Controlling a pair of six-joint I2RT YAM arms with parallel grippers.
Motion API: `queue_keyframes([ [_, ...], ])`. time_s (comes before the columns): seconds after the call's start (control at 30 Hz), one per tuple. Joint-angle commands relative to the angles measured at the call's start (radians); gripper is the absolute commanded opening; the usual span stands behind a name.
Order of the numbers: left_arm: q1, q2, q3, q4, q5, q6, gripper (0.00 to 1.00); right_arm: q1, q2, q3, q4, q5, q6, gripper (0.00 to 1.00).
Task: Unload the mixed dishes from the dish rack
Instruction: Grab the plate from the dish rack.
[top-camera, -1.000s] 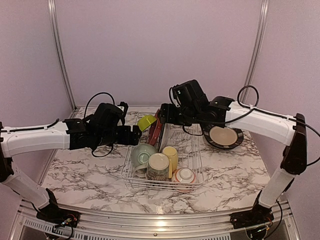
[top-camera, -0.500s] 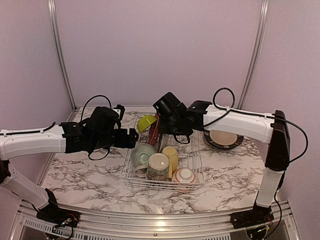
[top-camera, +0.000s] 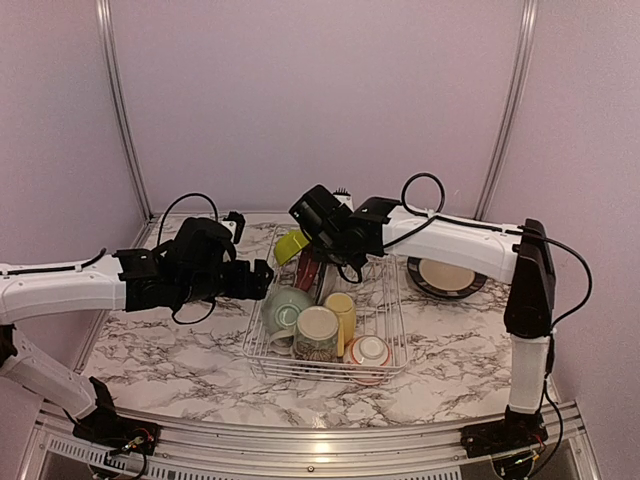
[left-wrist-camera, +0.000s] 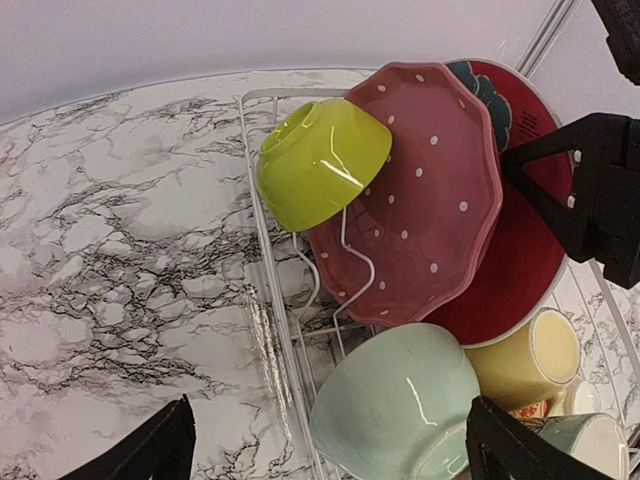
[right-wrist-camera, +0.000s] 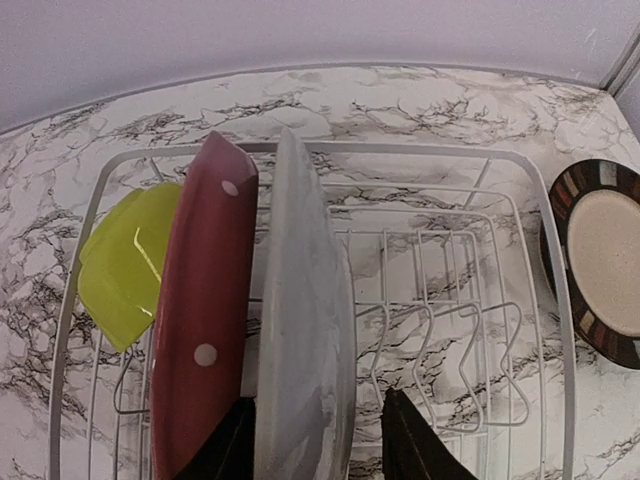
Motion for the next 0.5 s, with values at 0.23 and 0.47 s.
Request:
queue_keyframes([
  [0.23, 0.004, -0.050, -0.031, 0.006, -0.044, 0.030, 0.97, 0.009, 0.080, 0.114, -0.064, 0.076, 0.012, 0.27],
  [0.47, 0.003, -0.061, -0.043, 0.011, -0.049, 0.035, 0.98, 0.009, 0.131, 0.202, -0.125, 0.091, 0.024, 0.06],
])
